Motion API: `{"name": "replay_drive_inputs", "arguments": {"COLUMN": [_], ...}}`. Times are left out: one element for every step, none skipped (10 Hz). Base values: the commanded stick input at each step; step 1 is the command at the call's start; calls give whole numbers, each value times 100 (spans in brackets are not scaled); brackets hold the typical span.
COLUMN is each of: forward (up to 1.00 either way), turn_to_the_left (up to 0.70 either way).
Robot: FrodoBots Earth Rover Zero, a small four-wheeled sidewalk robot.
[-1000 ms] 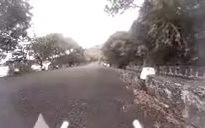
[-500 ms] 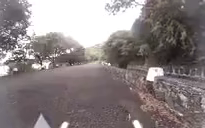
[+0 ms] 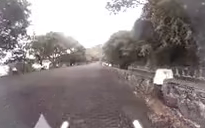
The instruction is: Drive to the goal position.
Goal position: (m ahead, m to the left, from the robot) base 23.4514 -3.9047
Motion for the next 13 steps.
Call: {"name": "replay_drive_inputs", "arguments": {"forward": [50, 50, 50, 50, 50, 50, 50, 50, 50, 50, 50, 50, 50], "turn_to_the_left": [0, 0, 0, 0, 0, 0, 0, 0, 0, 0, 0, 0, 0]}}
